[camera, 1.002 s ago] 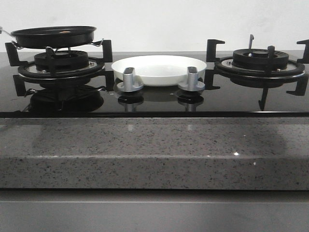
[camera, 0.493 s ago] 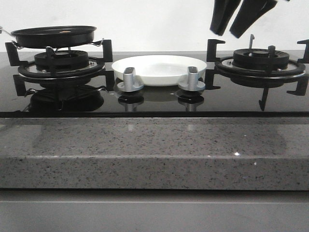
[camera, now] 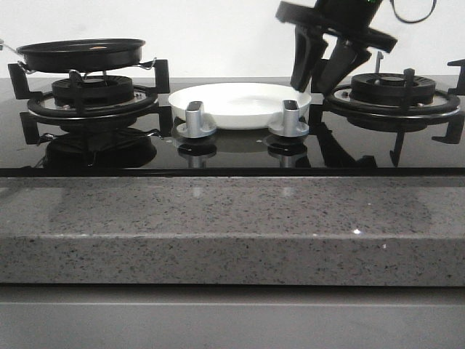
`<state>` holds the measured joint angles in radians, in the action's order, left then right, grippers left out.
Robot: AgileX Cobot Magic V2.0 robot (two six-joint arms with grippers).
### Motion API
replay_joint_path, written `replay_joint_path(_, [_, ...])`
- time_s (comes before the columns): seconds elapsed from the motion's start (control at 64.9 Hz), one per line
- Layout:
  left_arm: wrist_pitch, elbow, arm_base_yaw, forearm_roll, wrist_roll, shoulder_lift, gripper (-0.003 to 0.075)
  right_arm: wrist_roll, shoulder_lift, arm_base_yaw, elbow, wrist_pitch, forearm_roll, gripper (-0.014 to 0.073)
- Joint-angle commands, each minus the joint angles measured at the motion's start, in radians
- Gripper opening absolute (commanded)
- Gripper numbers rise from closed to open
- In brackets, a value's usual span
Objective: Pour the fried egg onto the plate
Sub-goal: 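Lower the right gripper onto the rim of the white plate and grasp it, then lift the white plate with the right gripper toward the robot, beside the pan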
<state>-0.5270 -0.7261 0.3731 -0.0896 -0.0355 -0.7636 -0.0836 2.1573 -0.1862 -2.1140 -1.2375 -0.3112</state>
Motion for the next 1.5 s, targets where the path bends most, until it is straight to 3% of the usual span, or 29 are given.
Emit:
replay_joint_path(0.0, [0.087,-0.023,0.01,-0.005,-0.005,0.027,0.0377,-0.001,-0.048,0.003,-0.037,-0.046,-0.027,0.0368])
replay_joint_path(0.216, [0.087,-0.023,0.01,-0.005,-0.005,0.026,0.0377,-0.002,-0.034,0.003,-0.037,-0.048,-0.066,0.0366])
replay_joint_path(0.416, [0.087,-0.023,0.01,-0.005,-0.005,0.026,0.0377,-0.002,-0.027,0.002,-0.037,-0.055,-0.075,0.0274])
replay_joint_path(0.617, [0.087,-0.023,0.01,-0.005,-0.005,0.026,0.0377,-0.002,-0.01,0.002,-0.037,-0.076,-0.079,0.0259])
replay_joint_path(0.941, [0.087,-0.023,0.01,-0.005,-0.005,0.026,0.0377,-0.001,-0.01,0.002,-0.038,-0.04,-0.093,-0.0074])
replay_joint_path(1.203, [0.087,-0.023,0.01,-0.005,-0.005,0.026,0.0377,0.006,-0.049,0.004,-0.051,0.03,-0.124,-0.0066])
replay_joint_path(1.48, [0.087,-0.023,0.01,-0.005,-0.005,0.026,0.0377,0.006,-0.171,0.004,-0.096,-0.027,-0.126,-0.0069])
